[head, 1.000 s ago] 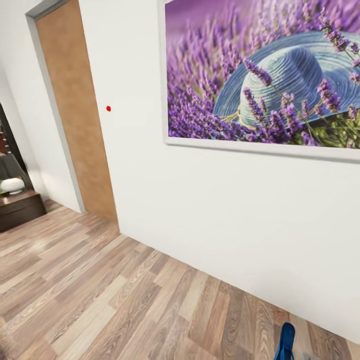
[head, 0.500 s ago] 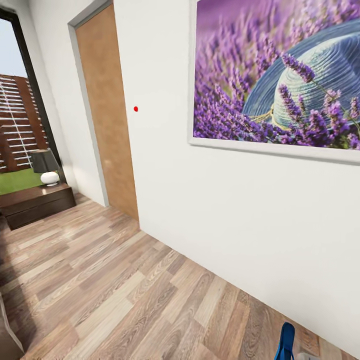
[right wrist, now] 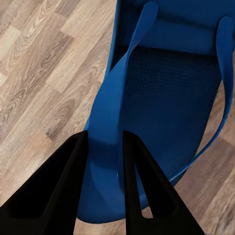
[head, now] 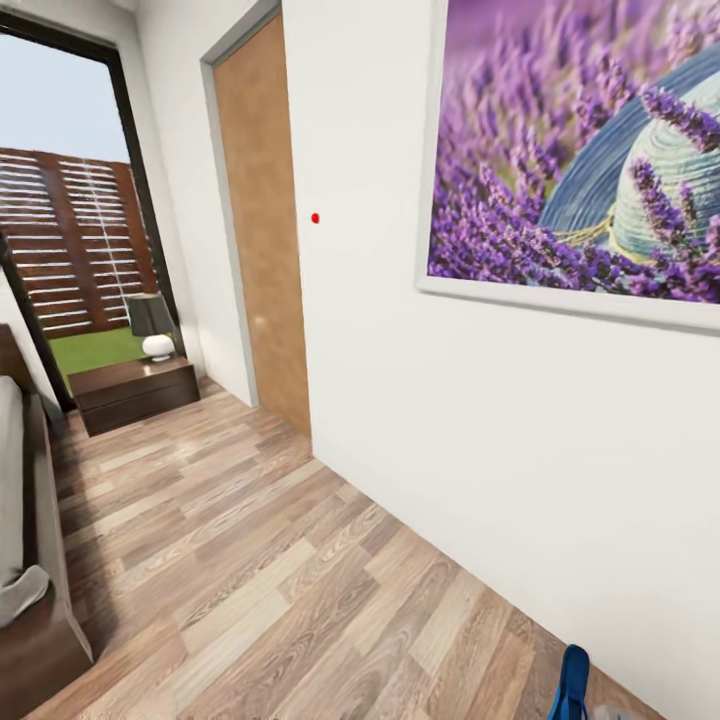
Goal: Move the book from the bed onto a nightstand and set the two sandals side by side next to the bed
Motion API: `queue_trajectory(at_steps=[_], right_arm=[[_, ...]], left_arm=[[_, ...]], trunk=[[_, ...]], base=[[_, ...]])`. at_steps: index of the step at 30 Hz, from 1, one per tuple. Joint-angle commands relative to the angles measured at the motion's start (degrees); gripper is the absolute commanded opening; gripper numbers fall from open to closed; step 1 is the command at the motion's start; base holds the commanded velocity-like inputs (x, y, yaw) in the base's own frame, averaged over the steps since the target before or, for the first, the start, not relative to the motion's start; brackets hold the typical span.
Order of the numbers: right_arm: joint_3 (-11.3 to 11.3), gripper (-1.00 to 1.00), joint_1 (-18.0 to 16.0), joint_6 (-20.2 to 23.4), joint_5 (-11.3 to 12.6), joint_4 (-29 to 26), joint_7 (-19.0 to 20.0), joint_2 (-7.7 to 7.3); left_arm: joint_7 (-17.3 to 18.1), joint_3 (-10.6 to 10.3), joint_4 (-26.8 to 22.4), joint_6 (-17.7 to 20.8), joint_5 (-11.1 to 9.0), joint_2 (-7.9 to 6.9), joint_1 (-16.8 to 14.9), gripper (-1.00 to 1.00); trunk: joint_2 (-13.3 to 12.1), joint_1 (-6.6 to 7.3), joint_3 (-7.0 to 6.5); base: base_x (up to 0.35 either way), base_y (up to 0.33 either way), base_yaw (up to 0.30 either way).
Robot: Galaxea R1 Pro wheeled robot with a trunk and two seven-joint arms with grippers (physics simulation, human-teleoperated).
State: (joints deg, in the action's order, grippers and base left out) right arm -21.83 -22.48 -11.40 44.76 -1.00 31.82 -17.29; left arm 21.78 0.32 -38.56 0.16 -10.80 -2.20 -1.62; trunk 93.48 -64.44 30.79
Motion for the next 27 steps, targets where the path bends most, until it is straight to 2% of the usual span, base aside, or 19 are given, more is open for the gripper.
queue_trajectory(at_steps=[1,27], right_arm=[[-0.4,-1.00,0.0,-0.2,0.5,0.0,0.3,-0.02],[-0.4,-1.00,0.0,-0.2,0.5,0.0,0.3,-0.02]], left_arm=[[0.3,0.0,0.1,0.0,-0.4,0.00,0.0,1.00],[0.3,0.0,0.1,0.0,-0.4,0.00,0.0,1.00]], trunk=[[0.0,0.00,0.06],[0.0,0.00,0.06]], base=[[0.009,-0.012,0.291],[0.001,-0.001,0.291]])
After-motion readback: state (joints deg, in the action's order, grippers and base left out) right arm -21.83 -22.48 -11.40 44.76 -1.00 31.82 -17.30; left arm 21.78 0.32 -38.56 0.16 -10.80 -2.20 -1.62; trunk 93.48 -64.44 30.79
